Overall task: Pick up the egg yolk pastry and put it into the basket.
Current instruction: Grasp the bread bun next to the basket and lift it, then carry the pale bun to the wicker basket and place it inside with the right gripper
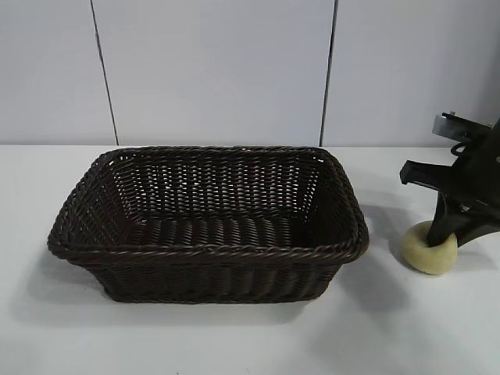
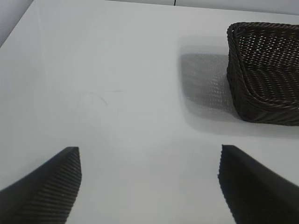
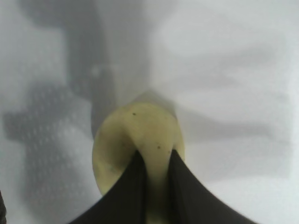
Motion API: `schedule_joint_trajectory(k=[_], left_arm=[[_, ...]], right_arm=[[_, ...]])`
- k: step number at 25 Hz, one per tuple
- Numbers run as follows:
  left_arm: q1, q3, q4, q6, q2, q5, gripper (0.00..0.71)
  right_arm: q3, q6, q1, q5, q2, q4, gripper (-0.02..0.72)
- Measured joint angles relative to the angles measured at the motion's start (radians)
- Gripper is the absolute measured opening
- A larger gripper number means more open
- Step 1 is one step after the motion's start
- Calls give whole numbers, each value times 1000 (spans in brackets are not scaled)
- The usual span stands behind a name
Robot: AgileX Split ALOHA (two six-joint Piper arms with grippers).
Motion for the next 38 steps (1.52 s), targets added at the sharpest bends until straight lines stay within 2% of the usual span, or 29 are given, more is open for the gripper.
schedule_joint_trajectory(k=[2, 11, 18, 21, 26, 31, 38], left_arm=[[0, 0, 0, 0, 0, 0, 587], [0, 0, 0, -1, 0, 0, 587], [0, 0, 0, -1, 0, 0, 587], [0, 0, 0, -1, 0, 0, 587], [0, 0, 0, -1, 0, 0, 587], [0, 0, 0, -1, 0, 0, 587], [0, 0, 0, -1, 0, 0, 587]], right_arm=[[-3, 0, 0, 16, -17, 0, 43], [-132, 0, 0, 208, -239, -4, 33], [-177, 0, 0, 273, -311, 11, 33], [-178, 0, 22, 271, -311, 26, 32], [-178, 7, 163, 237, -311, 34, 32], [-178, 62, 320, 167, -311, 39, 32], [-178, 94, 517, 55, -307, 46, 32]])
